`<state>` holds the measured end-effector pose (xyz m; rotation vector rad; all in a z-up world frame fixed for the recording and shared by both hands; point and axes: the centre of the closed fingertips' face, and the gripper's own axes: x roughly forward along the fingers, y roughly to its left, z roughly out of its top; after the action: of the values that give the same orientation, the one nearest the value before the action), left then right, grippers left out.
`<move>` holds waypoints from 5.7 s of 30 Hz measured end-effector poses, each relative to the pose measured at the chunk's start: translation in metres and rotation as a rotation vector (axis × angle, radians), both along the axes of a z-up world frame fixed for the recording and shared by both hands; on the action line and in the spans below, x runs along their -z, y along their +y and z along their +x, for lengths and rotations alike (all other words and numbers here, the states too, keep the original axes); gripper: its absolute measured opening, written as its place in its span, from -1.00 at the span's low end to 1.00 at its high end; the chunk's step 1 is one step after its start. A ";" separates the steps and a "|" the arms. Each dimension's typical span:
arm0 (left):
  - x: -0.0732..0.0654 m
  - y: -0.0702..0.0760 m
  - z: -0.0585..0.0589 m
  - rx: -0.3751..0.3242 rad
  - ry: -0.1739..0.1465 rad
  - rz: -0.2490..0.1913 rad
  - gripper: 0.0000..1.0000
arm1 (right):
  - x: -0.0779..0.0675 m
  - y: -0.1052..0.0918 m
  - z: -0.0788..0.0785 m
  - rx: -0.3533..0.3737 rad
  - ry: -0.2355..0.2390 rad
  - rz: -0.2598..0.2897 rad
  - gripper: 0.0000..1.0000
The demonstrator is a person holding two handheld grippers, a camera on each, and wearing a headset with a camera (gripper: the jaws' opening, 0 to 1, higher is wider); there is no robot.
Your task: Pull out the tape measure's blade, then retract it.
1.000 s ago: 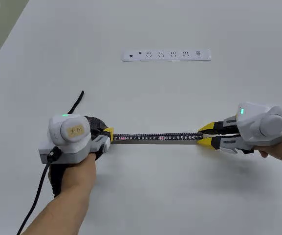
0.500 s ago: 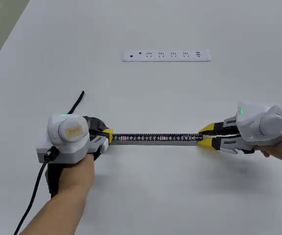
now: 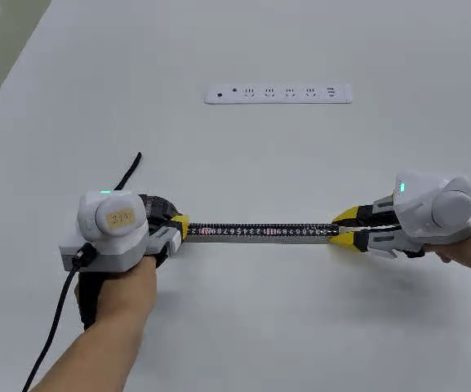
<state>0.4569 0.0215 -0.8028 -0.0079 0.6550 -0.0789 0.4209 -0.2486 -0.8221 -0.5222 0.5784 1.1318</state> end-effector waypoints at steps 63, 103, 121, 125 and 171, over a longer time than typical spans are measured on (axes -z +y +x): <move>-0.001 0.001 -0.001 -0.005 0.002 -0.039 0.20 | -0.005 0.042 0.005 -0.012 0.020 0.048 -0.76; 0.000 0.002 0.001 -0.003 0.007 -0.044 0.21 | -0.004 0.075 0.007 -0.021 0.040 0.079 -0.76; 0.000 0.002 0.001 -0.002 0.009 -0.050 0.21 | 0.000 0.090 0.011 -0.030 0.045 0.090 -0.76; 0.000 0.002 0.001 -0.001 0.009 -0.049 0.21 | 0.001 0.097 0.012 -0.034 0.046 0.093 -0.76; -0.001 0.002 0.000 0.002 0.013 -0.062 0.22 | 0.002 0.154 0.017 -0.067 0.042 0.118 -0.76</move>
<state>0.4571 0.0235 -0.8022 -0.0670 0.6651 -0.1012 0.4376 -0.0950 -0.8238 -0.4195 0.5305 1.2348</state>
